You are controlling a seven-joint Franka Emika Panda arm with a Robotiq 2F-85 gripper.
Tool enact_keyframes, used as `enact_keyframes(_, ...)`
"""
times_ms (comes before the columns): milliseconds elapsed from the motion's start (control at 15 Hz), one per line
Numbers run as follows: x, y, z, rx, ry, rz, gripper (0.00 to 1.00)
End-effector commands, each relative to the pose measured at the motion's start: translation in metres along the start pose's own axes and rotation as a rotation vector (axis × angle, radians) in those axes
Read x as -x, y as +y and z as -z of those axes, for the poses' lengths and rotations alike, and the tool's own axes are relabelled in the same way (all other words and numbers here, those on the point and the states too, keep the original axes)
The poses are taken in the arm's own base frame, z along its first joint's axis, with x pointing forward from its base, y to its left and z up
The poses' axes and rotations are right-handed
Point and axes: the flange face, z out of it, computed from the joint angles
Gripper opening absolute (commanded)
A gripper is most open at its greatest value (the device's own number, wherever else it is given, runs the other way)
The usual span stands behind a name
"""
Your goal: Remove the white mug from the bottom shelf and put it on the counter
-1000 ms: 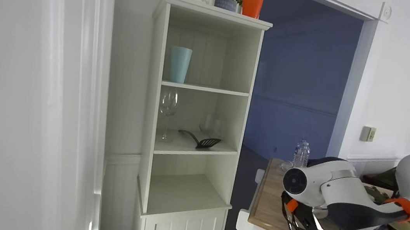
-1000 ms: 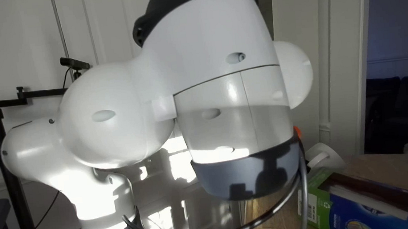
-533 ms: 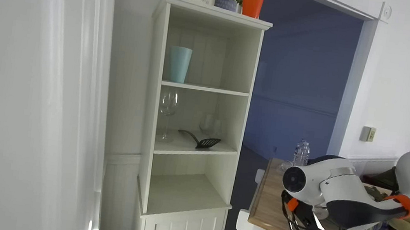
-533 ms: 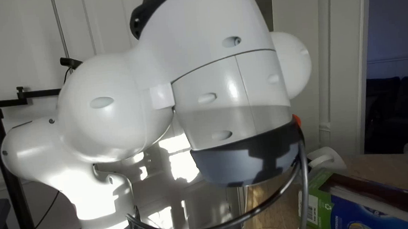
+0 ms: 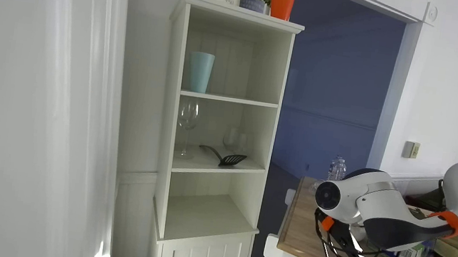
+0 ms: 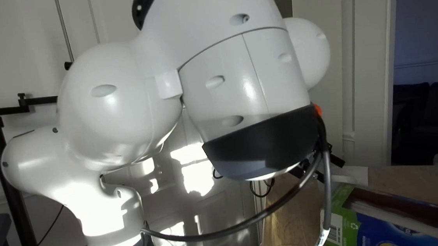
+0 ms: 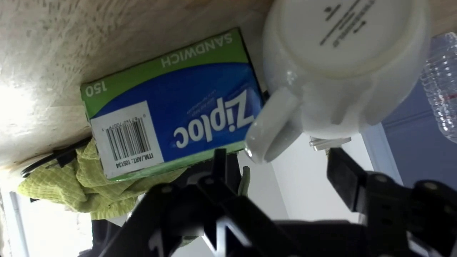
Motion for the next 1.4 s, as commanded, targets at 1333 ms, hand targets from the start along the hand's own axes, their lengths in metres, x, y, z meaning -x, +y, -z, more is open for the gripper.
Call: enact_keyframes(1333, -0.205, -0.064, 0.129, 0.188, -0.578, 0.652, 1.00)
